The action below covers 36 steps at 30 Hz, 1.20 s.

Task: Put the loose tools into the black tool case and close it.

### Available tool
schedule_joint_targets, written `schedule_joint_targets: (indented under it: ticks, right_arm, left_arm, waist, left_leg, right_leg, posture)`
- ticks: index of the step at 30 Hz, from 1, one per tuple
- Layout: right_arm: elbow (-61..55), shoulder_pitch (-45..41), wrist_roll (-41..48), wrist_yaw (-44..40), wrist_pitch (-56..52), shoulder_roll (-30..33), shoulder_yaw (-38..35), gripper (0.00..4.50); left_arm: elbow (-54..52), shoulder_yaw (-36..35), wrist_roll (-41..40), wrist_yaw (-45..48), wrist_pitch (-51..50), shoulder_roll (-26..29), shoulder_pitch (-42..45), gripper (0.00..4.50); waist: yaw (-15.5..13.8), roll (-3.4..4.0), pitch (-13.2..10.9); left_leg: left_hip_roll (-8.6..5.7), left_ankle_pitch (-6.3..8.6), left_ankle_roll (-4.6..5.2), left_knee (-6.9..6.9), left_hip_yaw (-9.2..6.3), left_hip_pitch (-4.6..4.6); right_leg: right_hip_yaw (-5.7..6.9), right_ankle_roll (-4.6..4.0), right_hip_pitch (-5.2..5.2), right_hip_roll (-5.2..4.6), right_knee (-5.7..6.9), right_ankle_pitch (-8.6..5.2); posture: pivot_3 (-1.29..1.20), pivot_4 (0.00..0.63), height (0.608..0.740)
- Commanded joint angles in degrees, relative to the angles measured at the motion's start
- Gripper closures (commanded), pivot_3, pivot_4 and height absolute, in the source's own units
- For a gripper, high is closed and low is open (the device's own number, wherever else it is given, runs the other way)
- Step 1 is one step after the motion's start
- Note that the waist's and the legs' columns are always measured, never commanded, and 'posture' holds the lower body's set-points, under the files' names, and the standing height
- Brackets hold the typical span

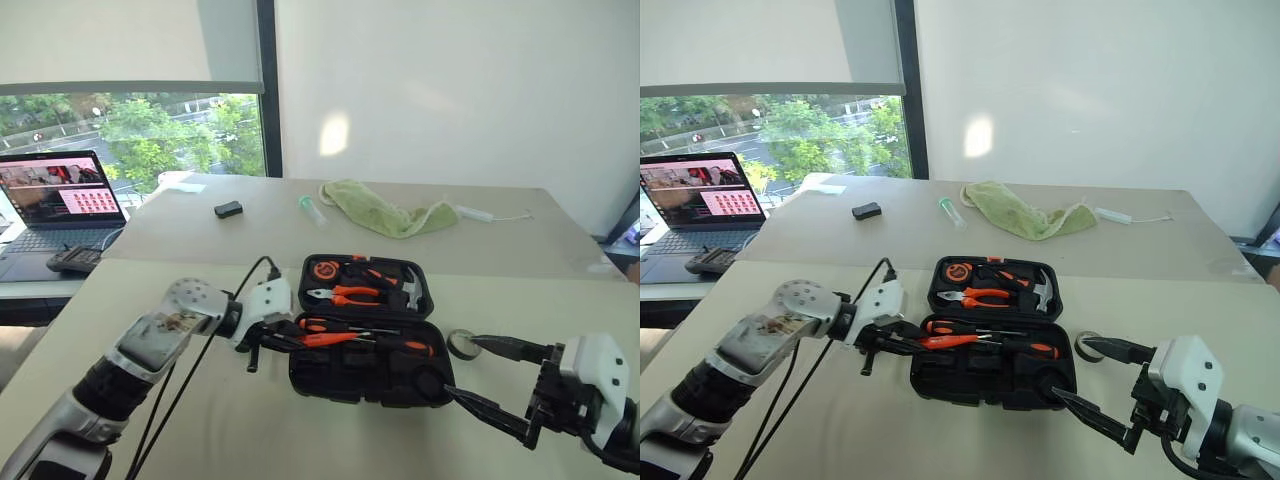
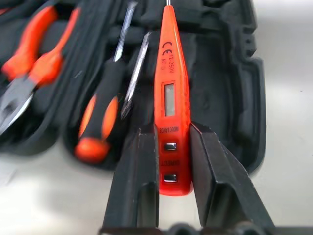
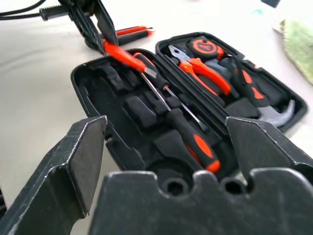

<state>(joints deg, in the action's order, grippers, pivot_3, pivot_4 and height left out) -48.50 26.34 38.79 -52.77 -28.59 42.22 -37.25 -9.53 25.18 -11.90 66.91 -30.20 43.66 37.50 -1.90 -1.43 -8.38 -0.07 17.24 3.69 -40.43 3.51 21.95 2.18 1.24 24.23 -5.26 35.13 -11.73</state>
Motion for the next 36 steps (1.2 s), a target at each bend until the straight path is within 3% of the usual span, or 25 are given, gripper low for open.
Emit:
schedule_joint_targets:
  ticks: [1,14,28,36]
  right_arm:
    - [-3.5,2.0,1.9,0.9,1.0,-0.5,-3.3,0.0]
    - [-6.8,7.3,4.2,2.8,1.3,-1.2,-7.3,0.0]
    - [-7.9,8.8,5.8,2.5,3.0,-1.6,-8.2,0.0]
    - [-4.3,8.2,7.7,-3.1,2.7,3.5,-8.8,0.0]
  left_arm:
    - [0.7,3.3,5.8,-1.7,0.7,-2.0,2.0,4.08]
    - [4.6,6.6,13.4,2.6,6.0,-4.1,4.5,4.08]
    - [1.3,7.1,15.8,4.5,-2.7,-5.5,5.9,4.08]
    - [-0.3,7.2,16.0,4.0,-6.3,-5.9,5.9,4.08]
  waist:
    - [-0.1,0.01,0.0]
    - [-0.3,0.01,0.0]
    - [-0.2,0.02,0.0]
    - [-0.2,0.02,0.0]
  left_leg:
    - [-0.01,0.0,0.0,0.0,-0.01,-0.01]
    - [0.02,0.07,0.13,-0.42,-0.03,0.05]
    - [0.02,0.08,0.14,-0.45,-0.02,0.06]
    - [0.02,0.08,0.15,-0.48,-0.03,0.05]
  right_leg:
    - [0.01,0.01,-0.01,-0.01,0.01,0.0]
    - [-0.01,0.11,-0.07,-0.04,0.11,0.05]
    - [-0.04,0.13,-0.05,-0.02,0.13,0.04]
    - [-0.05,0.13,-0.07,-0.02,0.14,0.05]
  posture:
    - [0.0,0.15,0.74]
    - [0.0,0.15,0.74]
    - [0.0,0.15,0.74]
    - [0.0,0.15,0.74]
